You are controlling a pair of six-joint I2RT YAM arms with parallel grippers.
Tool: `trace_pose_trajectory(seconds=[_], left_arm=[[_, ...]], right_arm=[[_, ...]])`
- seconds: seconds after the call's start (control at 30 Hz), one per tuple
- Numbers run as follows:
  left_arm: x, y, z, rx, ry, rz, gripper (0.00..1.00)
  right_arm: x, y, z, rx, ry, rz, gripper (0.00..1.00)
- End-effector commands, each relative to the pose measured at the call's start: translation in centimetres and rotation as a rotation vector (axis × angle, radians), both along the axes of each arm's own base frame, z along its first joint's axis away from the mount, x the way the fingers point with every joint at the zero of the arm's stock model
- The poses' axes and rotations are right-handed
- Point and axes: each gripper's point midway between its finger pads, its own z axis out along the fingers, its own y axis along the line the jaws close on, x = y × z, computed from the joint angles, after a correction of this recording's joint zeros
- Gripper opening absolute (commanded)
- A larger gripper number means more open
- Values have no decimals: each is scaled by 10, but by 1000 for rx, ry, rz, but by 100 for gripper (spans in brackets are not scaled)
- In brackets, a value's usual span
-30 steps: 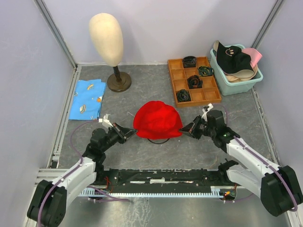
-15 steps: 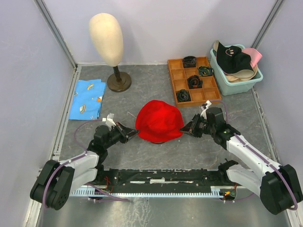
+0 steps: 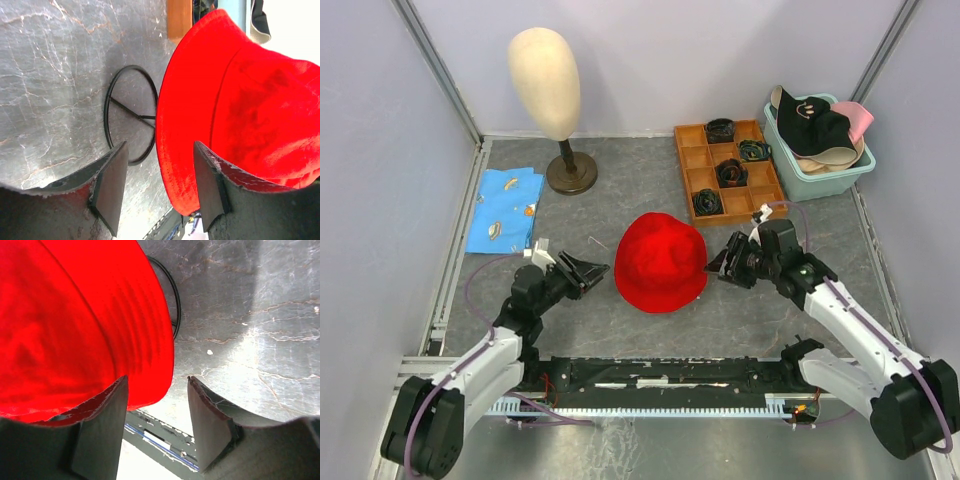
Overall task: Stack the hats
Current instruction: Place the hat on the hat stand, then pick up the hat from the bin.
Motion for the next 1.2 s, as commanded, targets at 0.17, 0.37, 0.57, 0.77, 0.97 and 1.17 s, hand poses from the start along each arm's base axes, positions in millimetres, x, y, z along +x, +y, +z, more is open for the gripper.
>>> trace_pose_trajectory(seconds=[0.17,0.37,0.57,0.77,0.97,1.17], left_arm=[[24,16,36,52,-60,59,62],[50,29,82,203,-119,72,65],[80,35,103,274,-92,56,66],[97,24,112,204,-103,21,66],[96,23,102,230,-106,-5,66],[94,24,77,253,-77,-17,66]], right_arm=[[23,-47,54,-265,-121,-93,59],[70,-95,110,-427,-186,-188,65],[140,-168,149,-472,-188,-415,68],[220,-257,177,-428,-230,-641,69],[269,-328,191,-583,-275,-775,67],[303,-363,167,-727,-279,-809,66]])
